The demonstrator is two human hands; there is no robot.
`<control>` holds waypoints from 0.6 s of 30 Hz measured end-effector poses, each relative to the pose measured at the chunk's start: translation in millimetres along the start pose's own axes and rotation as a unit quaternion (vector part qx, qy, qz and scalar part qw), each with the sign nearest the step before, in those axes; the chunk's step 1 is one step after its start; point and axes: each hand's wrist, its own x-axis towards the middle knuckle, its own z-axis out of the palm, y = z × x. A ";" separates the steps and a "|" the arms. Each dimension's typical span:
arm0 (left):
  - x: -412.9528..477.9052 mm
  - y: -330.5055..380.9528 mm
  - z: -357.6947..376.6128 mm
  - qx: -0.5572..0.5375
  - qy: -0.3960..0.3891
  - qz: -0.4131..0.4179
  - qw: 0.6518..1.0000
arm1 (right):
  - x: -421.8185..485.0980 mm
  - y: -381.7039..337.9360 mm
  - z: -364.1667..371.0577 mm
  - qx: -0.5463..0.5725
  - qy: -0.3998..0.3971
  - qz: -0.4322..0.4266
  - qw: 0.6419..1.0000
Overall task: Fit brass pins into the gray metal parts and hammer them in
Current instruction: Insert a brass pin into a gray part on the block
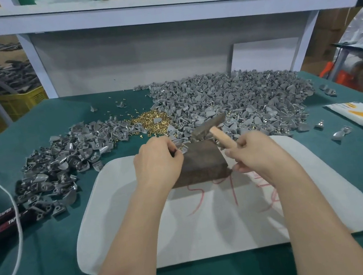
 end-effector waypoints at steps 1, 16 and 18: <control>0.4 -0.6 0.1 0.002 0.002 -0.004 1.000 | -3.5 -2.3 -2.0 0.066 0.003 -0.013 0.998; 4.0 -2.2 2.1 -0.041 0.011 -0.053 0.998 | -29.2 -15.8 3.0 -0.051 0.073 -0.275 0.957; 4.4 -2.7 1.3 -0.047 0.007 -0.052 0.998 | -27.6 -15.2 9.2 -0.099 0.057 -0.269 0.956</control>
